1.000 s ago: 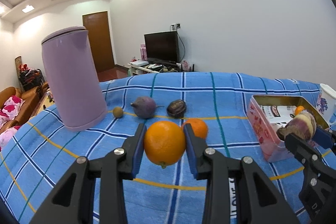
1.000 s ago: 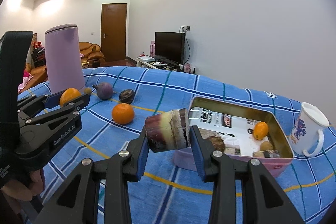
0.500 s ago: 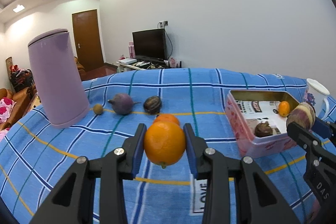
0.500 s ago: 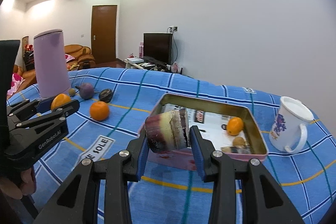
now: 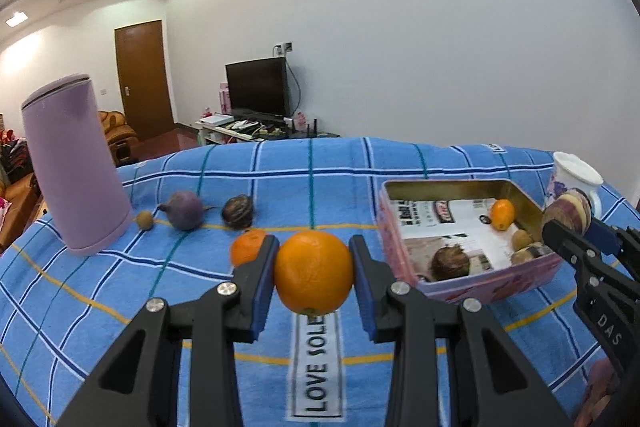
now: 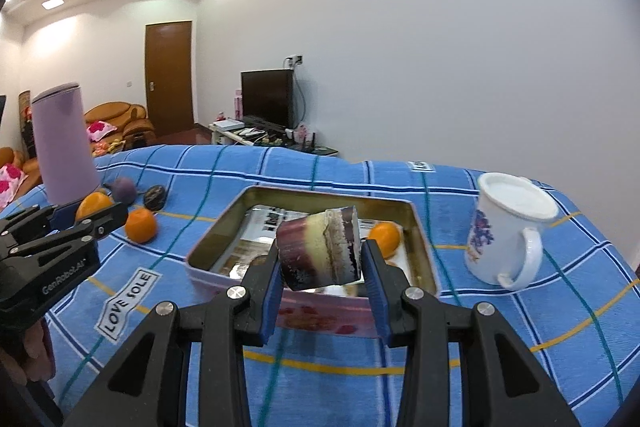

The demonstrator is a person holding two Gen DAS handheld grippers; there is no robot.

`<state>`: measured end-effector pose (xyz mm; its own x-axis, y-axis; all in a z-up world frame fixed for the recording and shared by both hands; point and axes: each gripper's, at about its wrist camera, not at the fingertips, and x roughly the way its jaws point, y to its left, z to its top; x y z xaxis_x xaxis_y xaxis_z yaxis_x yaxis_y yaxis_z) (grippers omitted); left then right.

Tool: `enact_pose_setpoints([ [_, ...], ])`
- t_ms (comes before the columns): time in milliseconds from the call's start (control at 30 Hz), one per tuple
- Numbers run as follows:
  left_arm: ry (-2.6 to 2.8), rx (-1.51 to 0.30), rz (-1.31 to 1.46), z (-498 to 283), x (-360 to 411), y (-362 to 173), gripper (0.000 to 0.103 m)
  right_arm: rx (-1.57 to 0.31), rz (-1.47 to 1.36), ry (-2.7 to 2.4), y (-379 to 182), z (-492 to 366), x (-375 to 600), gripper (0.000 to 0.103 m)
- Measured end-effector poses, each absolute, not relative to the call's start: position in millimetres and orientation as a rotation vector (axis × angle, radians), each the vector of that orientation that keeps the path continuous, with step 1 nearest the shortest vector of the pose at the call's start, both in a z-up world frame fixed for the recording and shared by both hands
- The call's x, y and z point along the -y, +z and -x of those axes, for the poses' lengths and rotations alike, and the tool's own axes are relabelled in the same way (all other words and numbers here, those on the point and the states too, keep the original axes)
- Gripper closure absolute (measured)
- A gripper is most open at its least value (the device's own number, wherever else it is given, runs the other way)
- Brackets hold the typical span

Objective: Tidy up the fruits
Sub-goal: 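Carry the orange and the wrapped roll over the pink tin with both tools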

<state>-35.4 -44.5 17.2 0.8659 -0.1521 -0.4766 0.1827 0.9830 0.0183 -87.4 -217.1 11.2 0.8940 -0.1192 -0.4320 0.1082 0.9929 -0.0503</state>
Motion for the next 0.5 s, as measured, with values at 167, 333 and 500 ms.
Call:
enact_pose_setpoints([
  [167, -0.211, -0.491, -0.055, 34.1, 58.0, 21.7, 0.065, -0.444, 0.01, -0.154, 12.9, 90.0, 236.1, 0.063],
  [333, -0.261, -0.489, -0.058, 29.9, 75.0, 24.8, 0.065, -0.449, -0.02, -0.194, 13.6, 91.4, 258.3, 0.063],
  [500, -0.305, -0.499, -0.057, 20.6, 94.8, 24.6, 0.065, -0.466, -0.083, -0.227, 13.4, 89.3, 282.3, 0.063],
])
